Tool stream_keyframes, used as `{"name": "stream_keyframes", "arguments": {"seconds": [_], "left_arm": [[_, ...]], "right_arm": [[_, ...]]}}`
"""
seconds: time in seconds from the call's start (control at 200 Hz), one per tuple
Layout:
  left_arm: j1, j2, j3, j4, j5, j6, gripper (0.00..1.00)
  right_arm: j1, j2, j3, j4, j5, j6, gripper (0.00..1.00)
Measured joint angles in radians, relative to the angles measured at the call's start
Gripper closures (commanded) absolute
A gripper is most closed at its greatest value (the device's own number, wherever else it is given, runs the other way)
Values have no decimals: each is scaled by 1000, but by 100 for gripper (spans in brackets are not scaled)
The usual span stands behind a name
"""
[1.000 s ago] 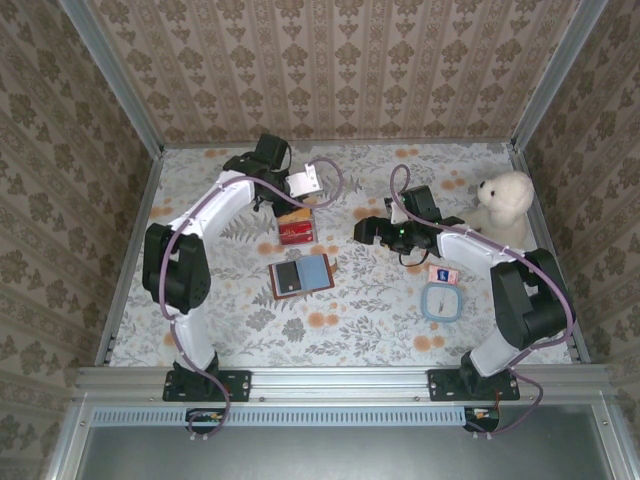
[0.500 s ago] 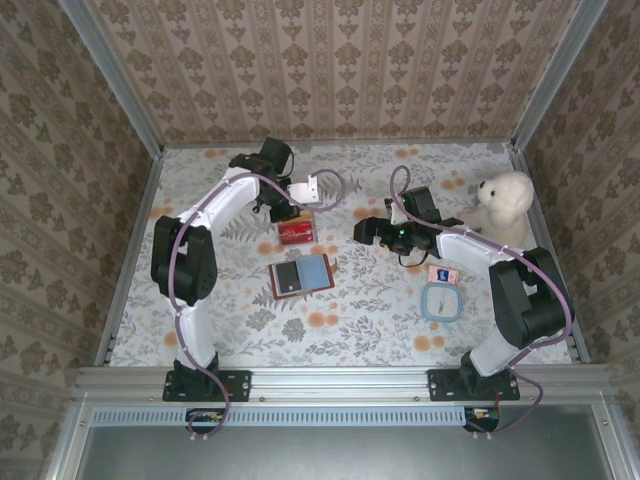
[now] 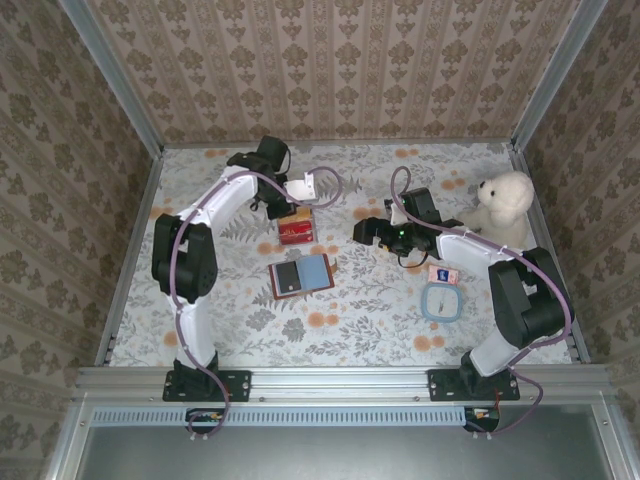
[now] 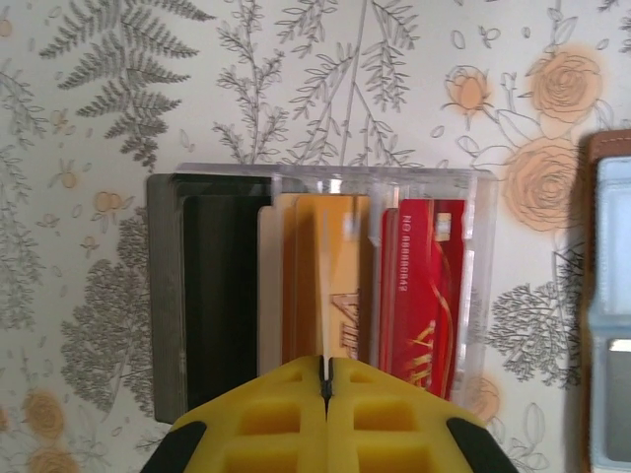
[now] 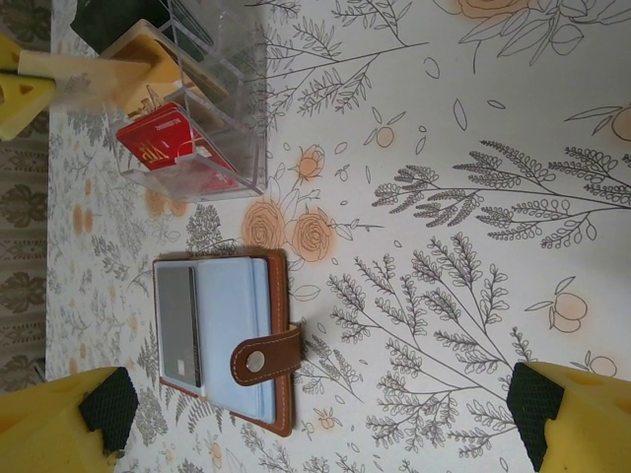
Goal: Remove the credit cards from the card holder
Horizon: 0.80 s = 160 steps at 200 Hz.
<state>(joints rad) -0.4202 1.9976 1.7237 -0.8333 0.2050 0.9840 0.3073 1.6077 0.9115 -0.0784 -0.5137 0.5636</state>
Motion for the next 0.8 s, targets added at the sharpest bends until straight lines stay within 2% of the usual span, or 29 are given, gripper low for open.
{"name": "stream_keyframes", "arguments": {"seconds": [0.44,0.73,0.8], "left_arm": [[-24,35,64,-49,-16,43,100],[-31,69,60,-53,-84,77,100],[-31,70,58,-49,-98,80,87]], "right_arm": [[0,45,0,20,-22,16,0],[0,50,0,23,-26,19,0],[0,51,0,23,-26,19,0]]}}
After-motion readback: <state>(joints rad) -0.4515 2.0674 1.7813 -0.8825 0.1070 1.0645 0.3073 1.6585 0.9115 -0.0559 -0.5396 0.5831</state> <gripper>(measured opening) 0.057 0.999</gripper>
